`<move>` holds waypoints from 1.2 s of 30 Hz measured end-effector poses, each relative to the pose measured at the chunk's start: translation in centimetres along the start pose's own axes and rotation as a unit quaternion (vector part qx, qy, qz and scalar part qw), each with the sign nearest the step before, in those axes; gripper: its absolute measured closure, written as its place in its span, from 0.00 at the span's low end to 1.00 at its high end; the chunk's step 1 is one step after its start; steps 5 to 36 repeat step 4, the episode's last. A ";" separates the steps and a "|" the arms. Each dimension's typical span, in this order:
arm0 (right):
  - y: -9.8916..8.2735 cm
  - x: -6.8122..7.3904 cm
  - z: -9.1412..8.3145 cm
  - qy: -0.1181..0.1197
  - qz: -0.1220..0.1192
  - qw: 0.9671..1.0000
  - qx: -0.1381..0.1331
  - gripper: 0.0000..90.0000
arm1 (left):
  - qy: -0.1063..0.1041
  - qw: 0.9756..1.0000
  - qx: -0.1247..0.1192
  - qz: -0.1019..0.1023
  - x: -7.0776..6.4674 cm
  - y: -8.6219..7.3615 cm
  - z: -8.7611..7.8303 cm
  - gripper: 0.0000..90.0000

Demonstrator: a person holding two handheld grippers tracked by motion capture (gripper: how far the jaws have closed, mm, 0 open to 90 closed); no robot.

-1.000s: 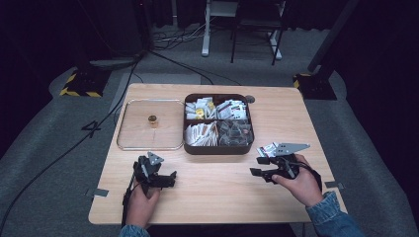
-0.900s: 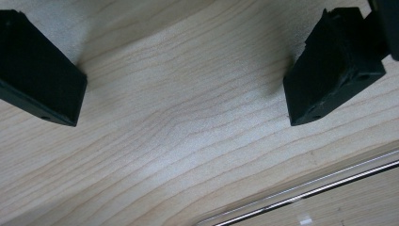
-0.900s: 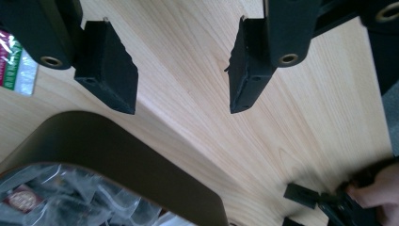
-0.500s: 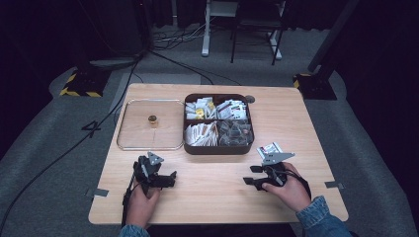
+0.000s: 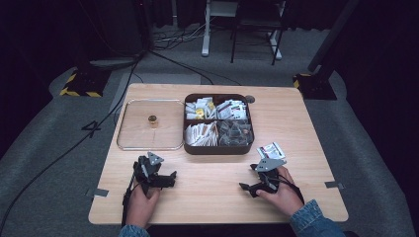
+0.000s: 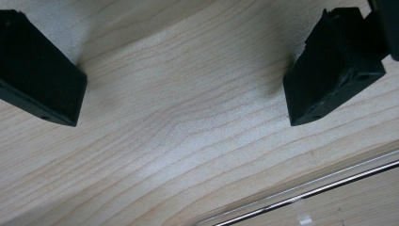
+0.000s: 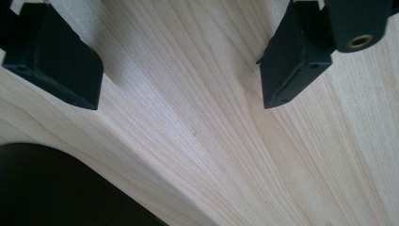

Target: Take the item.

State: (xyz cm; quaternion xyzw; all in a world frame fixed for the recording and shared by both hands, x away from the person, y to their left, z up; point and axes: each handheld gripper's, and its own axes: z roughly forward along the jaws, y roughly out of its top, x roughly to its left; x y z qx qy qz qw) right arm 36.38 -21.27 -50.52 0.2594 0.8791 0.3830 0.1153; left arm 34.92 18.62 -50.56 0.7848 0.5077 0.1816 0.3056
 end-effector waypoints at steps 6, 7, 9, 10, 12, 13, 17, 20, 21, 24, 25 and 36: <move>0.0 0.0 0.0 -0.001 -0.002 1.000 0.000 0.14 | 0.000 1.000 0.001 0.000 0.0 0.0 0.0 0.00; 0.0 0.0 0.0 -0.001 -0.002 1.000 0.000 0.14 | 0.000 1.000 0.001 0.000 0.0 0.0 0.0 0.00; 0.0 0.0 0.0 -0.001 -0.002 1.000 0.000 0.14 | 0.000 1.000 0.001 0.000 0.0 0.0 0.0 0.00; 0.0 0.0 0.0 -0.001 -0.002 1.000 0.000 0.14 | 0.000 1.000 0.001 0.000 0.0 0.0 0.0 0.00; 0.0 0.0 0.0 -0.001 -0.002 1.000 0.000 0.14 | 0.000 1.000 0.001 0.000 0.0 0.0 0.0 0.00; 0.0 0.0 0.0 -0.001 -0.002 1.000 0.000 0.14 | 0.000 1.000 0.001 0.000 0.0 0.0 0.0 0.00; 0.0 0.0 0.0 -0.001 -0.002 1.000 0.000 0.14 | 0.000 1.000 0.001 0.000 0.0 0.0 0.0 0.00; 0.0 0.0 0.0 -0.001 -0.002 1.000 0.000 0.14 | 0.000 1.000 0.001 0.000 0.0 0.0 0.0 0.00; 0.0 0.0 0.0 -0.001 -0.002 1.000 0.000 0.14 | 0.000 1.000 0.001 0.000 0.0 0.0 0.0 0.00; 0.0 0.0 0.0 -0.001 -0.002 1.000 0.000 0.14 | 0.000 1.000 0.001 0.000 0.0 0.0 0.0 0.00; 0.0 0.0 0.0 -0.001 -0.002 1.000 0.000 0.14 | 0.000 1.000 0.001 0.000 0.0 0.0 0.0 0.00; 0.0 0.0 0.0 -0.001 -0.002 1.000 0.000 0.14 | 0.000 1.000 0.001 0.000 0.0 0.0 0.0 0.00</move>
